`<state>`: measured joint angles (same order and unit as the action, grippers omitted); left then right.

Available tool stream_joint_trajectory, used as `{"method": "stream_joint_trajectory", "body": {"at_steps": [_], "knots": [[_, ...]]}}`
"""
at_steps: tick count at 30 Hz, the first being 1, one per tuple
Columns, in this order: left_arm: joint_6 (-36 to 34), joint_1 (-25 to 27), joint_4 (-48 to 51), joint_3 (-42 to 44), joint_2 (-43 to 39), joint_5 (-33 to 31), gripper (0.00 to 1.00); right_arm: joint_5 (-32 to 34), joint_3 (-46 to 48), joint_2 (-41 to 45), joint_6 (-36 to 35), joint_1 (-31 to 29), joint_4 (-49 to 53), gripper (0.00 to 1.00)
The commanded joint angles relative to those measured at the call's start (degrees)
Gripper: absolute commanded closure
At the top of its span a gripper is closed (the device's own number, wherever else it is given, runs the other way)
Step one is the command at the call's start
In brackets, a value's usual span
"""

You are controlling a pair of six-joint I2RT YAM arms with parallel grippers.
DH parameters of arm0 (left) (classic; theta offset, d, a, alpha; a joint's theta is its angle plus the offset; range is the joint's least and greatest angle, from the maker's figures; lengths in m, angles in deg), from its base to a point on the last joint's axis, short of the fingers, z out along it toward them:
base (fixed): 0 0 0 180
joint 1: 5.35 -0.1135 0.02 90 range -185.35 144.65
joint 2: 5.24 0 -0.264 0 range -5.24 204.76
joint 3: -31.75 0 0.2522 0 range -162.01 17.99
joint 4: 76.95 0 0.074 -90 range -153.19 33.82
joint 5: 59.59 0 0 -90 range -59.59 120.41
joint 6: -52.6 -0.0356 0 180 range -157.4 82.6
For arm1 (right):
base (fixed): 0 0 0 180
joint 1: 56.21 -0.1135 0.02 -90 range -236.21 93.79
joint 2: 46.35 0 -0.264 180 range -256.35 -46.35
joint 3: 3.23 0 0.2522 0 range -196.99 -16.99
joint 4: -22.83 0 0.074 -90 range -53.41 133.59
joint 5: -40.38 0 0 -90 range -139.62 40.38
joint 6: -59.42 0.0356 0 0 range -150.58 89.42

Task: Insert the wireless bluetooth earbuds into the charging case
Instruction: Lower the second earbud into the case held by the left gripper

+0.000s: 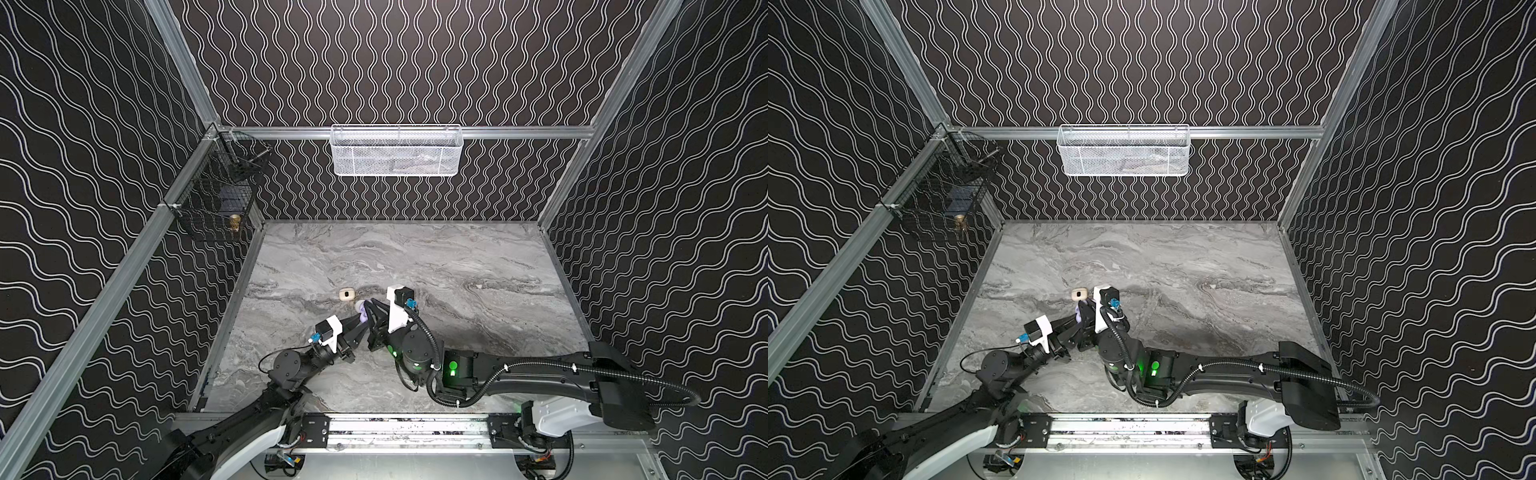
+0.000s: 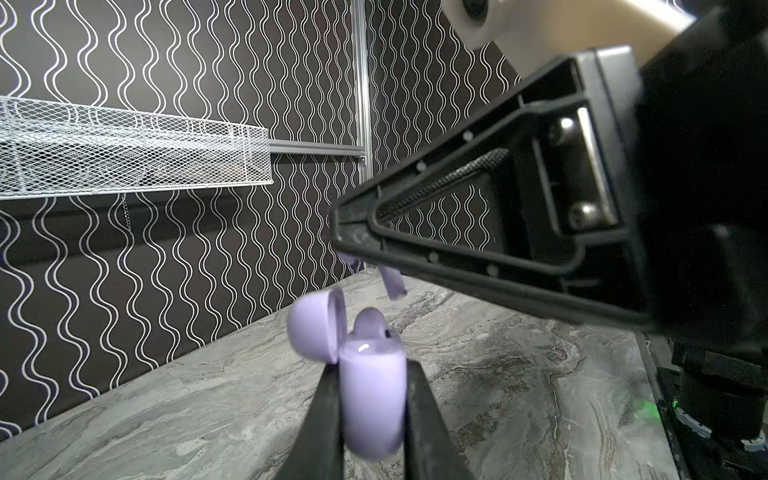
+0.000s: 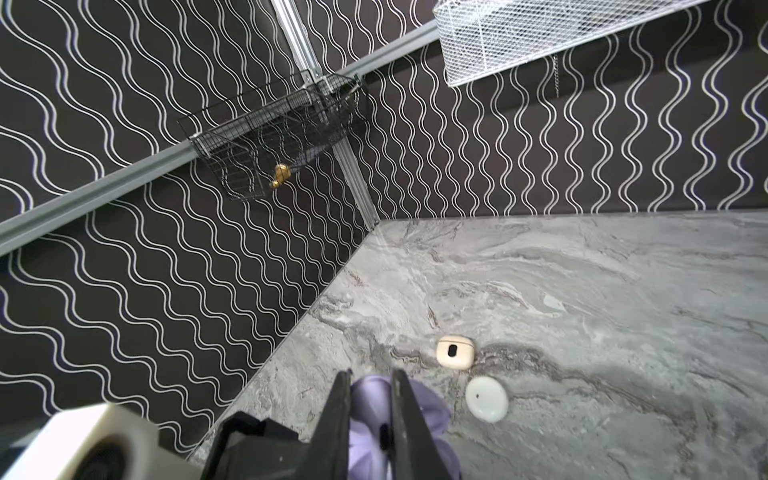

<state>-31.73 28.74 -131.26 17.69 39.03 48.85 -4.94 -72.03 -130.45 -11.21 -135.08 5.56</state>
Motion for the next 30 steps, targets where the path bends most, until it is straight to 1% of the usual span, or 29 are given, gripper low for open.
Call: {"method": "stream_joint_trajectory", "body": {"at_steps": [1, 5, 10, 13, 17, 21, 26, 28, 30], "knots": [[0.3, -0.06, -1.24, 2.66, -0.72, 0.72, 1.0, 0.08, -0.76, -1.38, -2.63, 0.03, -5.24, 0.85], [0.71, -0.04, 1.1, 2.1, -2.07, 0.11, 1.0, -0.69, 0.45, -2.85, -2.71, 0.03, -7.83, 0.86], [0.75, -0.04, 6.85, 0.47, -4.71, 0.7, 1.0, -1.48, 2.76, -3.75, -4.65, 0.11, -13.2, 0.87], [1.16, 0.0, 6.84, 0.96, -5.8, -0.02, 1.0, -2.14, 4.95, -3.38, -6.48, 0.08, -17.69, 0.87], [1.92, -0.05, 7.16, 0.84, -6.4, 0.02, 1.0, -3.04, 7.18, -3.06, -7.65, 0.04, -20.87, 0.87], [2.81, 0.01, 5.99, 0.89, -5.4, 0.14, 1.0, -5.19, 9.91, -2.94, -8.25, 0.04, -25.6, 0.88], [2.62, -0.02, 4.61, 0.9, -4.29, 0.61, 1.0, -5.33, 11.52, -2.41, -9.63, 0.03, -29.31, 0.88], [2.44, 0.0, 5.69, 0.75, -4.26, -0.28, 1.0, -3.71, 11.27, -0.67, -9.45, 0.02, -27.08, 0.88], [2.72, -0.02, 9.09, 0.3, -4.6, -3.02, 1.0, -0.14, 10.54, 2.9, -5.07, 0.07, -17.43, 0.9]]}}
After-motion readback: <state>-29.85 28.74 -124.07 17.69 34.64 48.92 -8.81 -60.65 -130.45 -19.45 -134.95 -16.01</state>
